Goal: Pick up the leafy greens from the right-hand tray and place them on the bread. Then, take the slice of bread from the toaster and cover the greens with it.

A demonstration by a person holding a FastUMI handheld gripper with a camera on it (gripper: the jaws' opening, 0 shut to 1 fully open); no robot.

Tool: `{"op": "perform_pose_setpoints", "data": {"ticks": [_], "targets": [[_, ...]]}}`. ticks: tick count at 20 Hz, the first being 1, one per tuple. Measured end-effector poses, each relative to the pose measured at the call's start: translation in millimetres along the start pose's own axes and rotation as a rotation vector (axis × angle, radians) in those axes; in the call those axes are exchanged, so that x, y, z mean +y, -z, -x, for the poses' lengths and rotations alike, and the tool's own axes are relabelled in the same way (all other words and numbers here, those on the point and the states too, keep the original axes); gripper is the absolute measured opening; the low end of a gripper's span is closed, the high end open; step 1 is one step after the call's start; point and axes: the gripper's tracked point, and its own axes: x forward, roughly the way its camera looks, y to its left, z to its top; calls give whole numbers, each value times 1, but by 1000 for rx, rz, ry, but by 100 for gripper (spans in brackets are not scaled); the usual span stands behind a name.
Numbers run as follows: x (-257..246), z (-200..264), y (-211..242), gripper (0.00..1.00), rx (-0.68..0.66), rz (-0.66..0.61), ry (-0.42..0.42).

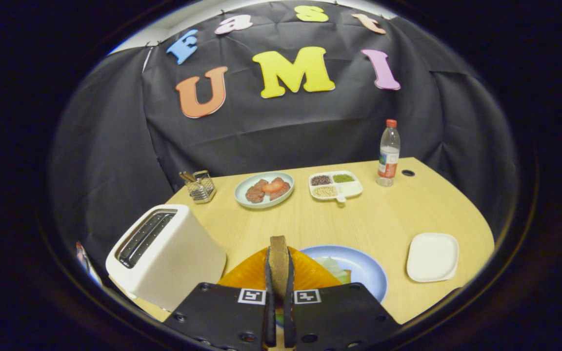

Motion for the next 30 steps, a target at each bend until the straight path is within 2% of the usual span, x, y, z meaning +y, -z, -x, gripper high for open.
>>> {"op": "perform_pose_setpoints", "data": {"ticks": [5,16,18,20,21,23,28,30], "targets": [[-38,-10,24,8,41,-49,22],[-79,-21,52,8,76,-94,13],[-85,-25,58,13,75,-104,10],[-95,-25,64,24,78,-95,34],[-103,-25,66,35,80,-84,64],[-106,-22,64,58,69,-78,66],[-111,-6,57,90,36,-18,123],[-112,8,52,97,22,14,154]]}}
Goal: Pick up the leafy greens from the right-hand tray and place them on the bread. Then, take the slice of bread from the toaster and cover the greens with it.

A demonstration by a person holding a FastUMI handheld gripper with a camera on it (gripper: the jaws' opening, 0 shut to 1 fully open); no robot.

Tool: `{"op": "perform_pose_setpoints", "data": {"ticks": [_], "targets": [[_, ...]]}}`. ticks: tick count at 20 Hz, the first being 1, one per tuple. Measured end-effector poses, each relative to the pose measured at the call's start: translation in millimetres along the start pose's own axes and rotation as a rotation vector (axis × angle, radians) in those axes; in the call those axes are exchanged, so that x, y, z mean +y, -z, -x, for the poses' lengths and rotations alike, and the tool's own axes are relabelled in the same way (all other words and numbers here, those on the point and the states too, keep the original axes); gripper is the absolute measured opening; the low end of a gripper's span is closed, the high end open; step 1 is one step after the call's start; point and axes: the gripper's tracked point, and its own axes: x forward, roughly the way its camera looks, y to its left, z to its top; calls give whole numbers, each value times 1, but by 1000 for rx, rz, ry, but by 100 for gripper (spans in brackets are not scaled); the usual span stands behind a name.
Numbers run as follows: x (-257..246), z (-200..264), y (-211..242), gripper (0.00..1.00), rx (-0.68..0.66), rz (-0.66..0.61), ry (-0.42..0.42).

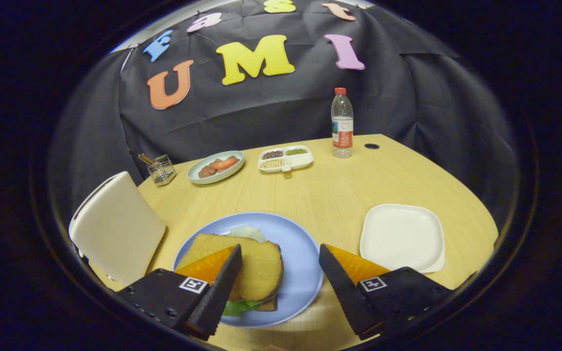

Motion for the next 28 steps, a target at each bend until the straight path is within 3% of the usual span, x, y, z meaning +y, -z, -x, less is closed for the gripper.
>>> {"op": "perform_pose_setpoints", "data": {"ticks": [7,15,19,28], "targets": [[20,87,-45,96,-141,3,-29],[58,221,-117,96,-423,84,-103],[54,278,-143,96,-543,154,-45],[46,319,-138,95,-643,141,11]]}}
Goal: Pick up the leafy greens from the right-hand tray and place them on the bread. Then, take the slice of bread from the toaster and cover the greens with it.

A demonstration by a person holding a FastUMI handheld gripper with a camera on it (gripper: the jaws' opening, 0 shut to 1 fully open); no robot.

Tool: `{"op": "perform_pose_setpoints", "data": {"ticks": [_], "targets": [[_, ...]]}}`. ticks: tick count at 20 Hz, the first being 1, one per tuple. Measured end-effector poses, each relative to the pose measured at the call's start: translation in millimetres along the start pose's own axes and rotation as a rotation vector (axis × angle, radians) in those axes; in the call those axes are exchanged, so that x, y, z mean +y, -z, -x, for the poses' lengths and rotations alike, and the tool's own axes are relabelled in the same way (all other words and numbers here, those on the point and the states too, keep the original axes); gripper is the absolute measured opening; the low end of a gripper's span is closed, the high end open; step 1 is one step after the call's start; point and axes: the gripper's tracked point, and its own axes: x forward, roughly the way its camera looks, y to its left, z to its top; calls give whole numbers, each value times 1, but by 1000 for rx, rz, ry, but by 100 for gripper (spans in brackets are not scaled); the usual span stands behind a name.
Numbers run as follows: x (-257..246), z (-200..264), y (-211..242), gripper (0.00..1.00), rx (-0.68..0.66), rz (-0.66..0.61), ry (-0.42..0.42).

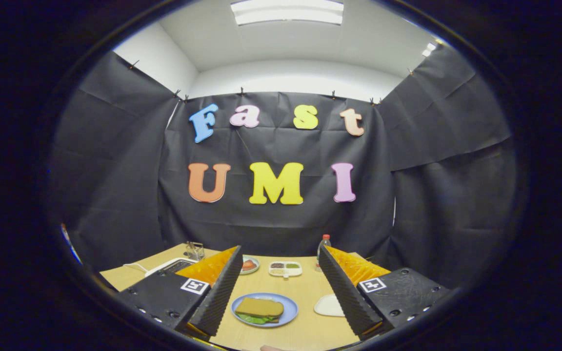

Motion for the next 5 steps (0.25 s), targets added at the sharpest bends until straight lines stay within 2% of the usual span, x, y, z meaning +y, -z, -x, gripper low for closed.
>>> {"op": "perform_pose_setpoints", "data": {"ticks": [5], "targets": [[-2,-5,17,95,44,-11,16]]}}
